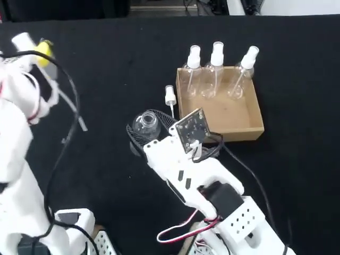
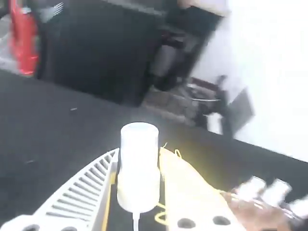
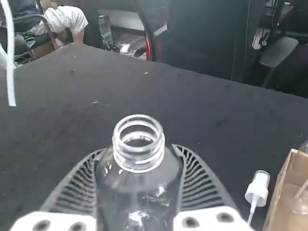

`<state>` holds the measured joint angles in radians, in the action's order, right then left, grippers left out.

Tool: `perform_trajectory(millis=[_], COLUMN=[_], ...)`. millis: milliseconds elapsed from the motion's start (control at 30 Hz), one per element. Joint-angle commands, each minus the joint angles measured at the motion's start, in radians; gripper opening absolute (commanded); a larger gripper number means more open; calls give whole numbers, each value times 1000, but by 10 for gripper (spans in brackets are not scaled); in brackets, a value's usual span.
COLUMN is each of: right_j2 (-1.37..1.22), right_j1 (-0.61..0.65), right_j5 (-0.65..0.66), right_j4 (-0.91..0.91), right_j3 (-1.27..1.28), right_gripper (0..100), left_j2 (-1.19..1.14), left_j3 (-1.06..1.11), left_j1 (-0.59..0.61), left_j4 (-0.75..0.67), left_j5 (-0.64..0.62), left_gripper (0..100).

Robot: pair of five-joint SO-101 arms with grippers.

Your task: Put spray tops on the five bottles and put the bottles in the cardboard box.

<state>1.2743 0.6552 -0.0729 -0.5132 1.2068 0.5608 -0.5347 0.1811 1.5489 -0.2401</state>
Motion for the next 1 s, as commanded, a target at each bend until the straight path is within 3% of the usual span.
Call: perform_trajectory(millis=[0,233,733,967], right_j2=[-5,-5,-5,-5], right_j1=[9,11,11,11], right_j5=[-14,-14,-14,-14], right_j4=[31,29,26,26], right_j3=[18,56,56,56], right_gripper=[11,11,11,11], left_j2=[20,20,20,23], left_j3=[-79,-77,19,96], left_j1=[-179,-421,-568,-572], left_j4=[-23,-55,-193,-222], left_j5=[-23,-14,-20,-15], left_gripper=[30,30,30,30])
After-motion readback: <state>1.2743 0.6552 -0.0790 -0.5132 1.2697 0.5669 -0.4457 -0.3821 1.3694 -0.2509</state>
